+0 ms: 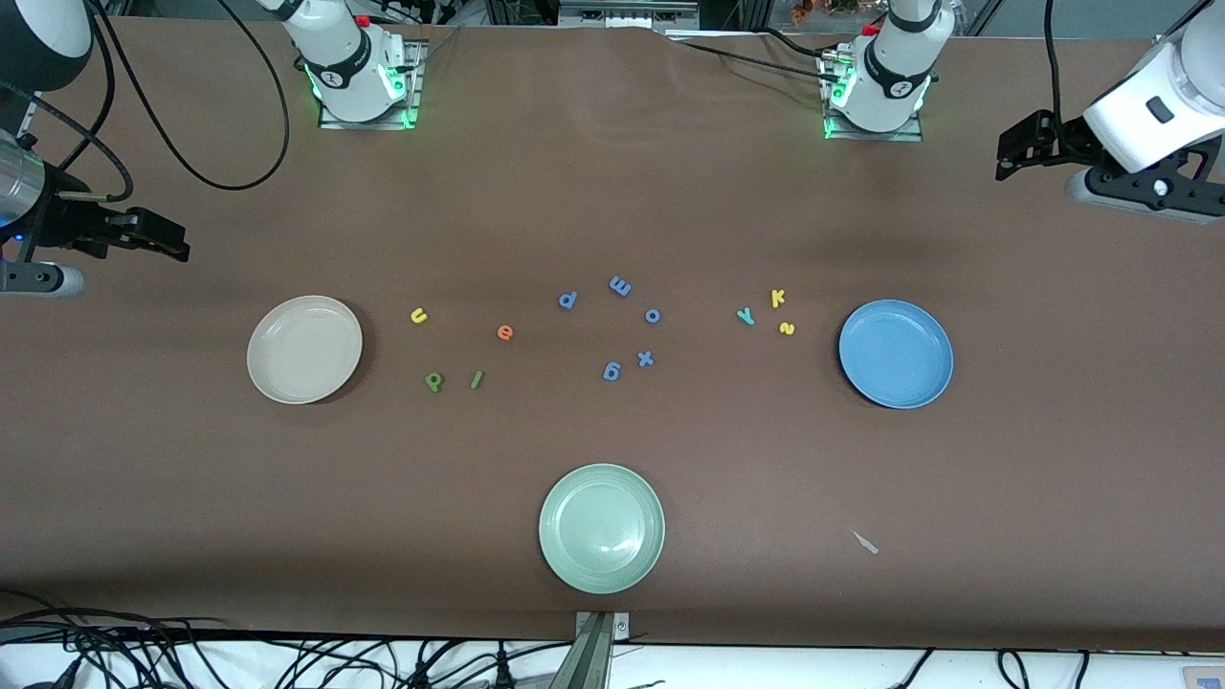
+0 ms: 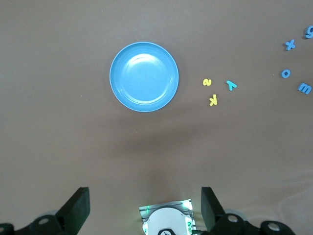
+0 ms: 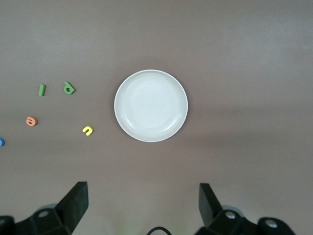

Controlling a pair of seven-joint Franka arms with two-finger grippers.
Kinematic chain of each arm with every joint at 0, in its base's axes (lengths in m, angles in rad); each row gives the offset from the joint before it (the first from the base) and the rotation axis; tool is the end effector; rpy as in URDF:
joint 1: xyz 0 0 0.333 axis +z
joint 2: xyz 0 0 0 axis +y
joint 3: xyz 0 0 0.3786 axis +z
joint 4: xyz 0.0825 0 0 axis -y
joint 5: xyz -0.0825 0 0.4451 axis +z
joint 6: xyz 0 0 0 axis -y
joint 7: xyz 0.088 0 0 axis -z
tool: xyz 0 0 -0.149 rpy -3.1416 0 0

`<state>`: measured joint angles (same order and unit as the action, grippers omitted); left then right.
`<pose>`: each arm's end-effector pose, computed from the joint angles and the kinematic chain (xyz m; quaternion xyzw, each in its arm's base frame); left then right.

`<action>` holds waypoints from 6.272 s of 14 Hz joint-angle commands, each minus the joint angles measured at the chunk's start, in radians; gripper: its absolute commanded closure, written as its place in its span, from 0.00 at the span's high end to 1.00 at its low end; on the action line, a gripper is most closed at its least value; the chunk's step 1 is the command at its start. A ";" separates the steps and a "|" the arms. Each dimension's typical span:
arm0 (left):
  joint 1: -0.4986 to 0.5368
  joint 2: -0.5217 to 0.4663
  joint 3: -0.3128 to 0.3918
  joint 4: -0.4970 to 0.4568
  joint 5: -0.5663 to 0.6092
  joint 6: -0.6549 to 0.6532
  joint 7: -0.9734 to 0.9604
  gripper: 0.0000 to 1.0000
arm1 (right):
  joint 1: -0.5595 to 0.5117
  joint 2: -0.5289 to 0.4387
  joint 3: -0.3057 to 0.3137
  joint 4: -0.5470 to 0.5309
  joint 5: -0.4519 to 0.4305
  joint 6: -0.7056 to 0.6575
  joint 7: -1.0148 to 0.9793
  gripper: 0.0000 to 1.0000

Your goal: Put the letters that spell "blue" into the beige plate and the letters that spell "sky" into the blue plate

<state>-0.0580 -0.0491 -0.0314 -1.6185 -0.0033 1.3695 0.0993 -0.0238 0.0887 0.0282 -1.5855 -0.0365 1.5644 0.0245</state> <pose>0.5631 -0.0515 0.6348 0.9906 -0.0938 -0.0998 0.0014 0.6381 -0.0033 0.5813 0.9983 -0.0091 -0.0546 0.0178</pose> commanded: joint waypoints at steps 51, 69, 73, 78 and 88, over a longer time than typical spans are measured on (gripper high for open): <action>-0.146 -0.020 0.088 0.032 -0.049 -0.023 -0.013 1.00 | -0.004 -0.007 0.006 -0.008 0.017 0.000 0.006 1.00; -0.149 -0.021 0.096 0.028 -0.049 -0.023 -0.013 1.00 | -0.004 -0.007 0.006 -0.008 0.017 -0.003 0.006 1.00; -0.149 -0.021 0.096 0.028 -0.049 -0.023 -0.013 1.00 | -0.004 -0.007 0.006 -0.008 0.017 -0.003 0.006 1.00; -0.151 -0.020 0.096 0.028 -0.050 -0.006 -0.013 1.00 | -0.004 -0.007 0.006 -0.008 0.017 -0.004 0.009 1.00; -0.151 0.038 0.096 -0.050 -0.044 0.103 -0.004 1.00 | -0.004 -0.004 0.006 -0.008 0.015 -0.003 0.005 1.00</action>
<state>-0.1962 -0.0286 0.0535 -1.6643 -0.0460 1.4479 0.0938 -0.0238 0.0896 0.0298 -1.5864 -0.0362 1.5636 0.0254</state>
